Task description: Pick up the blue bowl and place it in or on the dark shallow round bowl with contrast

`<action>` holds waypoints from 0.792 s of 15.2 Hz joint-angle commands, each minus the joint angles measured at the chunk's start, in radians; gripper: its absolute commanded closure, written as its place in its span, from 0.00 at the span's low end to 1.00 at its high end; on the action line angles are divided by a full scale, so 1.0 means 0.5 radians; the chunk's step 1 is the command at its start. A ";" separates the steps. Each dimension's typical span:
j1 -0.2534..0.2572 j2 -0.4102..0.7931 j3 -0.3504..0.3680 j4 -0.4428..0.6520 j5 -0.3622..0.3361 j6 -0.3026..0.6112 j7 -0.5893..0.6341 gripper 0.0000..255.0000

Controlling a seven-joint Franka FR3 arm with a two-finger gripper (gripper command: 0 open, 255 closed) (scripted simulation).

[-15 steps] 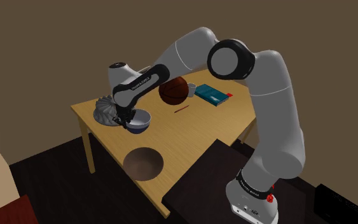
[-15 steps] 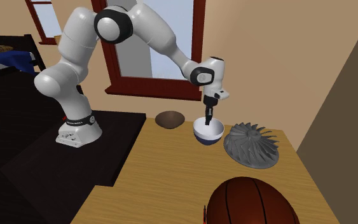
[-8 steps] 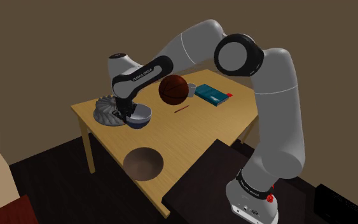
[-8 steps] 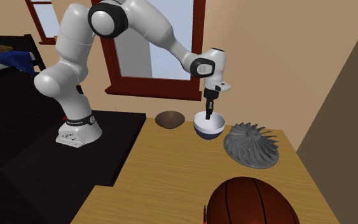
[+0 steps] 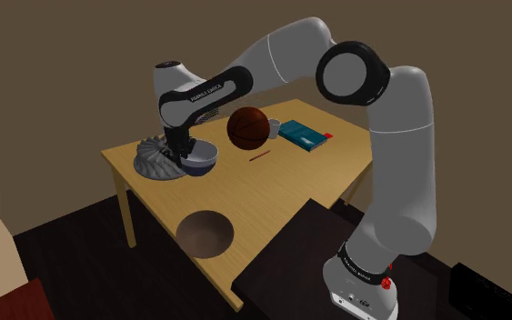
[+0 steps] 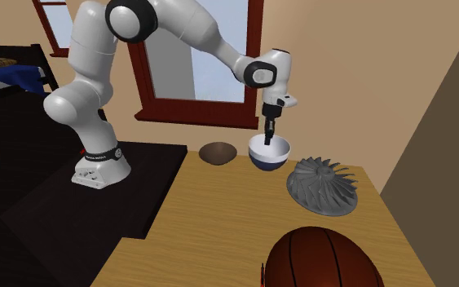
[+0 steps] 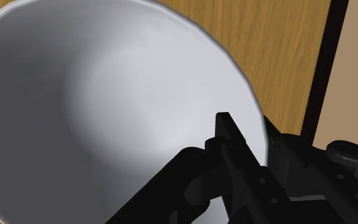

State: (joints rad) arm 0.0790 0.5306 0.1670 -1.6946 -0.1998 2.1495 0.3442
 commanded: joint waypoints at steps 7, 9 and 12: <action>0.070 -0.307 0.065 -0.364 0.033 0.046 0.141 1.00; 0.101 -0.406 0.093 -0.501 0.046 0.080 0.203 1.00; 0.152 -0.546 0.140 -0.686 0.070 0.120 0.297 1.00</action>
State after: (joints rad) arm 0.1451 0.2804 0.2285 -2.0052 -0.1683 2.2005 0.4739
